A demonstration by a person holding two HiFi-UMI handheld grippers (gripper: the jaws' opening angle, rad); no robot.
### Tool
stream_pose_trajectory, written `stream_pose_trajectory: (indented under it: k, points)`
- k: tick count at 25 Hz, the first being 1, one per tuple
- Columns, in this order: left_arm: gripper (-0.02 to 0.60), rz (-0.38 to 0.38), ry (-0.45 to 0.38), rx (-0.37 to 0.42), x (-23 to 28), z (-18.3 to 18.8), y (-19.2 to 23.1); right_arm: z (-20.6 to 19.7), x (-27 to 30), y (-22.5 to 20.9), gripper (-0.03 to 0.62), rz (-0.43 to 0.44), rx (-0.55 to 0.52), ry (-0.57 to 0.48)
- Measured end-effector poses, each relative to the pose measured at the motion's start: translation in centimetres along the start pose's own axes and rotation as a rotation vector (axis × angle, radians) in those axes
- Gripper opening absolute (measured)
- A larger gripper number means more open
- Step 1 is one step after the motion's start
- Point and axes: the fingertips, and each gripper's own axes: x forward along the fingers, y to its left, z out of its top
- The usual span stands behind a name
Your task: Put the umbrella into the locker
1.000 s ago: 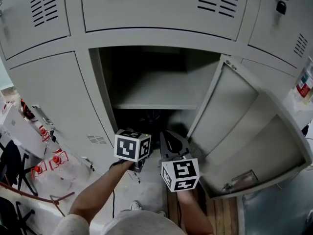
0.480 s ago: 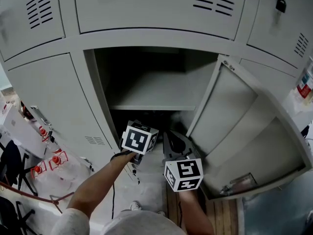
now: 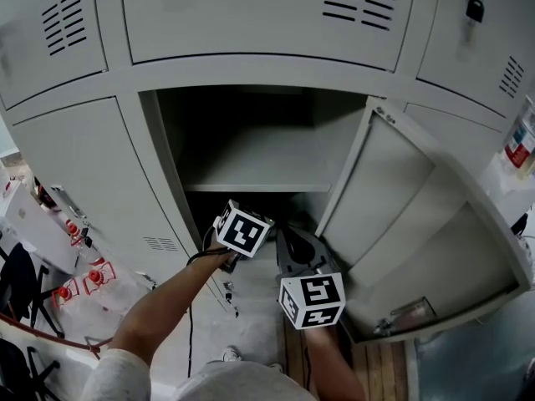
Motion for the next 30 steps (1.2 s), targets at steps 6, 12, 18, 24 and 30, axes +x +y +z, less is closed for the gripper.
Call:
stream_pose_trajectory:
  k: [6,12,18,24,30]
  points:
    - [0.235,0.013,0.015,0.062,0.7,0.3,0.4,-0.2,-0.1,0.0,0.003,-0.002,0.008,0.004]
    - [0.236,0.051,0.036,0.166,1.1,0.4,1.4,0.0,-0.2,0.0,0.003,-0.006,0.014,-0.001]
    - [0.235,0.103,0.058,0.26,1.7,0.7,2.2,-0.1,-0.5,-0.1,0.003,-0.013,0.013,0.001]
    - [0.236,0.123,0.066,0.32,2.4,0.6,2.9,-0.3,-0.6,-0.2,0.003,-0.013,0.011,0.011]
    - [0.236,0.141,0.108,0.372,3.3,-0.5,2.9,-0.1,-0.9,-0.3,0.003,-0.022,0.007,0.012]
